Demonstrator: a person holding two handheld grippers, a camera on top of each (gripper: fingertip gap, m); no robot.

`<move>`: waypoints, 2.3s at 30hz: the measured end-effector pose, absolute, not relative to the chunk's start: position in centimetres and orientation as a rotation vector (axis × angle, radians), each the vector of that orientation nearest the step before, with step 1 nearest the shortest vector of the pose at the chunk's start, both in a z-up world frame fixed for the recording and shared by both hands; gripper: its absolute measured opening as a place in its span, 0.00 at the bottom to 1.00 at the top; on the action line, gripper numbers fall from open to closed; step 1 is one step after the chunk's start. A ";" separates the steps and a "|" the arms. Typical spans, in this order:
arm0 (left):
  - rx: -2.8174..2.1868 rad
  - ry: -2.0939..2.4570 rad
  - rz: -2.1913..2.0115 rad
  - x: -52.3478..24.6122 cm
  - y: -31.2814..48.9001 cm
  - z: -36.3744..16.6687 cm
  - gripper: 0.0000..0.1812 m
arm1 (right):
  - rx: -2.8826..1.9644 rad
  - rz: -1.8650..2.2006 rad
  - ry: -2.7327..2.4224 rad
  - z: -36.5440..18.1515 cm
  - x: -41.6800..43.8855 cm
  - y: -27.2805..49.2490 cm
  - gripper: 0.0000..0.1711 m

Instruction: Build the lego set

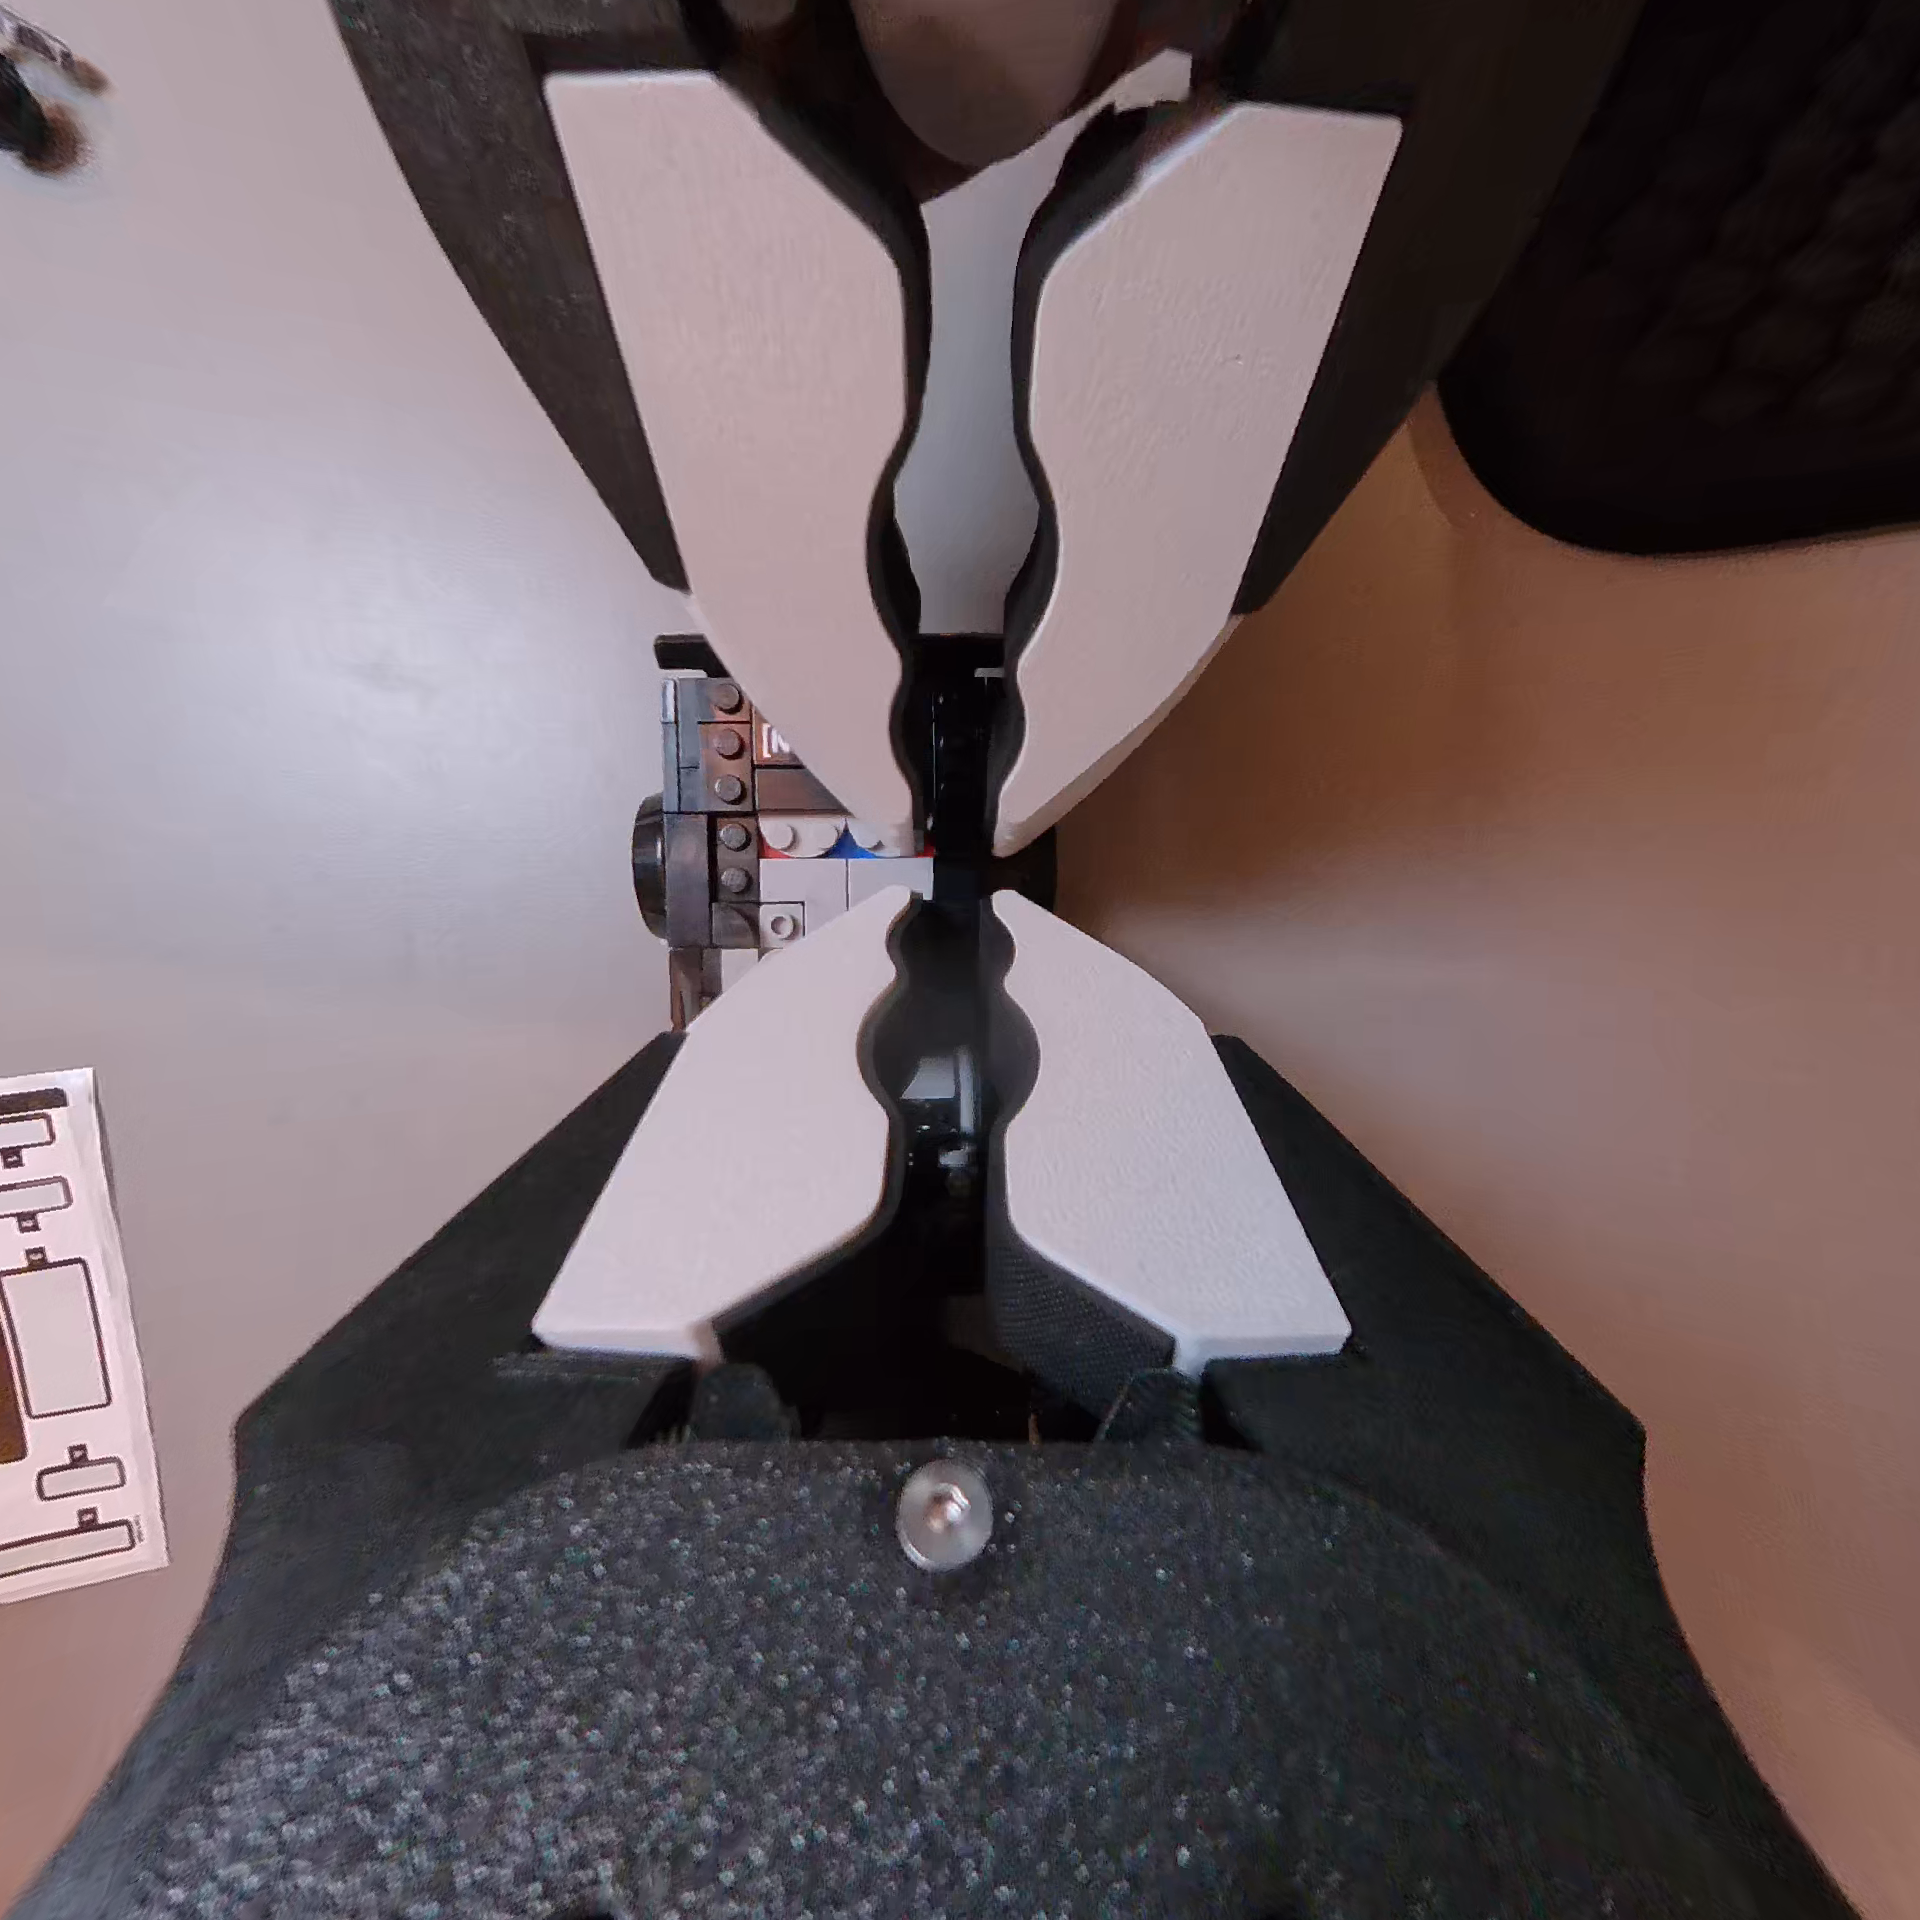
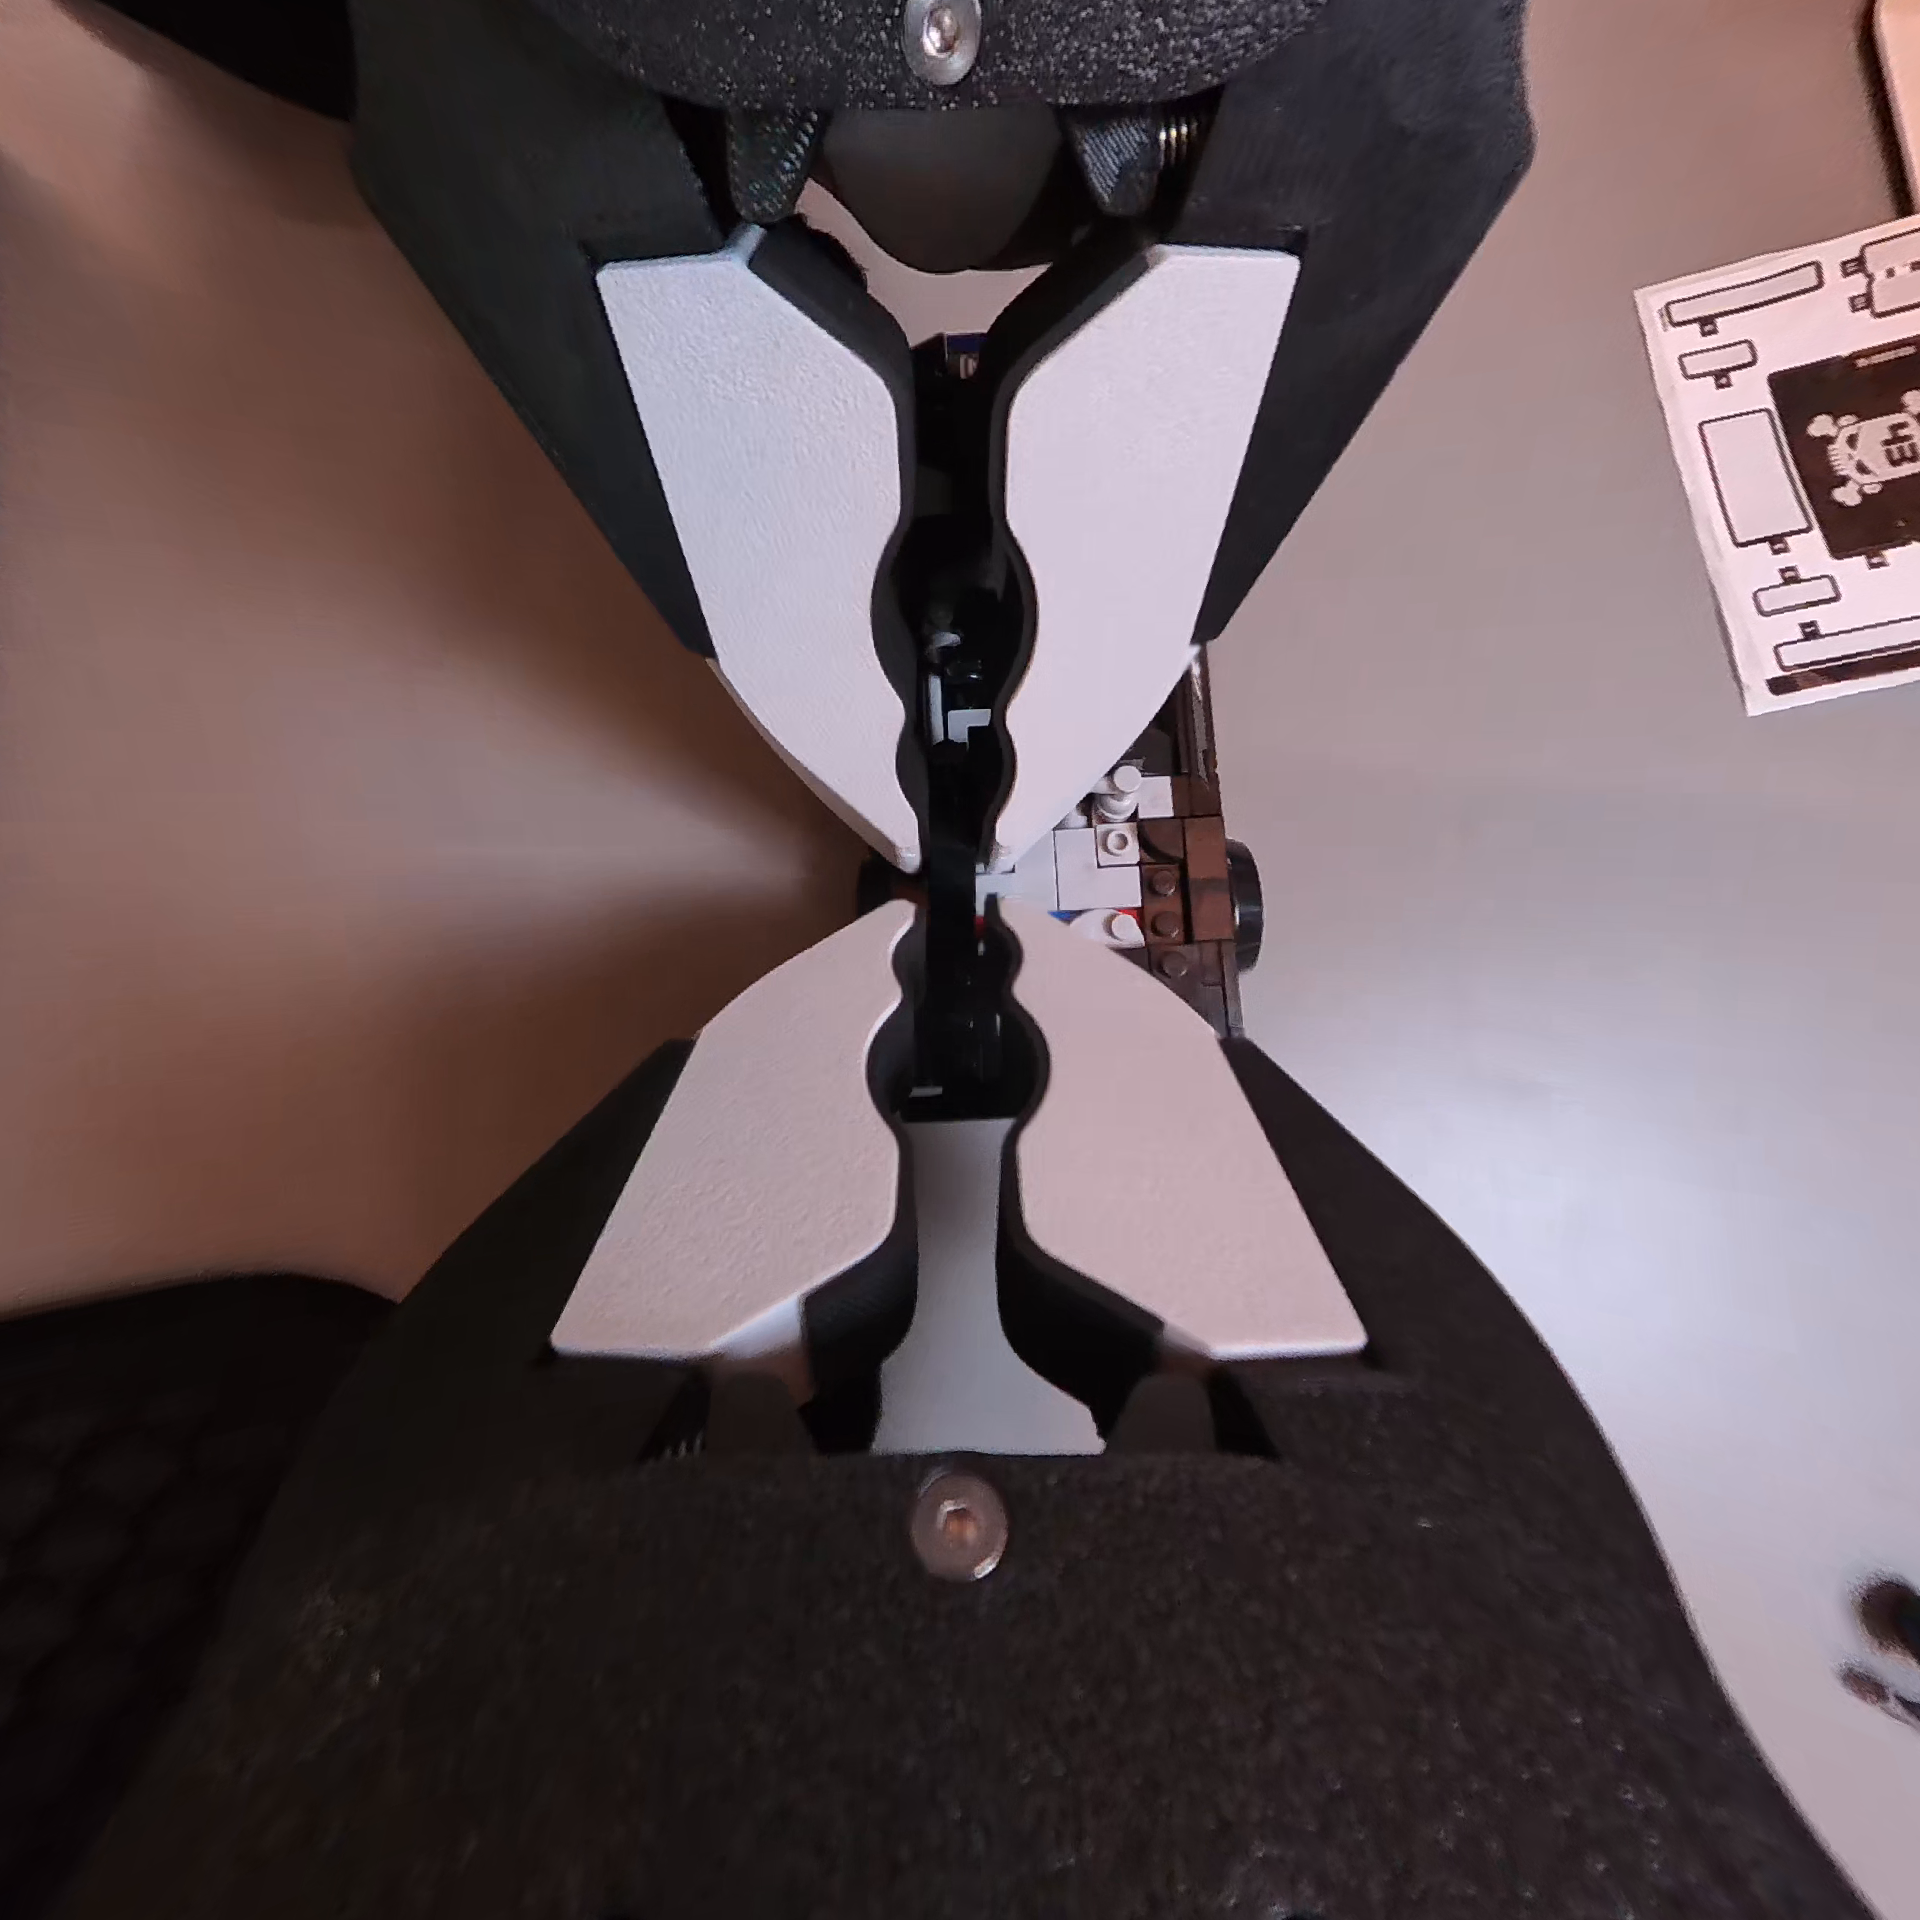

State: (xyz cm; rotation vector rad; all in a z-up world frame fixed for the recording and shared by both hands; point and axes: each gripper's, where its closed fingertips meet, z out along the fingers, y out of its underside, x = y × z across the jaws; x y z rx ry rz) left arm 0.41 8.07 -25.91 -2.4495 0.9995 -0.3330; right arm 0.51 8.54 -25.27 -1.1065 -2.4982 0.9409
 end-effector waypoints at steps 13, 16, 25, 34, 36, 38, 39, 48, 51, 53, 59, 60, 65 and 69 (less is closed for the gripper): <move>-2.400 0.936 -0.373 0.3 8.1 -25.5 0.05 | -1.175 0.898 -2.538 -25.8 0.6 8.6 0.05; -2.393 0.914 -0.381 0.2 8.1 -25.4 0.05 | -1.199 0.889 -2.557 -25.8 0.5 8.6 0.04; -2.369 0.919 -0.389 0.3 7.9 -25.5 0.05 | -1.209 0.795 -2.588 -26.0 0.6 8.4 0.05; -2.356 0.910 -0.403 0.3 8.0 -25.5 0.05 | -1.233 0.834 -2.520 -25.8 0.4 8.4 0.04; -2.325 0.860 -0.466 0.6 8.0 -24.9 0.08 | -1.226 0.863 -2.483 -25.6 0.4 8.6 0.05; -2.294 0.831 -0.488 0.5 7.9 -23.9 0.13 | -1.219 0.918 -2.453 -25.1 0.5 8.6 0.10; -2.283 0.829 -0.471 0.1 7.7 -23.4 0.14 | -1.223 0.947 -2.445 -24.9 0.6 8.6 0.11; -2.213 0.613 -0.400 -4.4 5.5 -22.3 0.10 | -1.183 0.856 -2.449 -24.7 1.4 9.3 0.11; -2.230 0.639 -0.378 -4.0 5.2 -23.7 0.11 | -1.158 0.772 -2.488 -25.3 0.9 8.9 0.11; -2.234 0.668 -0.362 -3.6 5.2 -24.2 0.11 | -1.147 0.741 -2.508 -25.5 0.5 8.7 0.11; -2.218 0.706 -0.346 -2.7 5.5 -24.4 0.10 | -1.128 0.696 -2.540 -25.5 0.0 8.6 0.08; -2.218 0.707 -0.343 -2.7 5.5 -24.5 0.10 | -1.124 0.693 -2.548 -25.5 0.1 8.6 0.08; -2.212 0.709 -0.332 -2.6 5.7 -24.5 0.10 | -1.105 0.678 -2.572 -25.7 0.0 8.5 0.05; -2.214 0.707 -0.330 -2.7 5.6 -24.7 0.10 | -1.112 0.667 -2.579 -25.8 0.0 8.6 0.05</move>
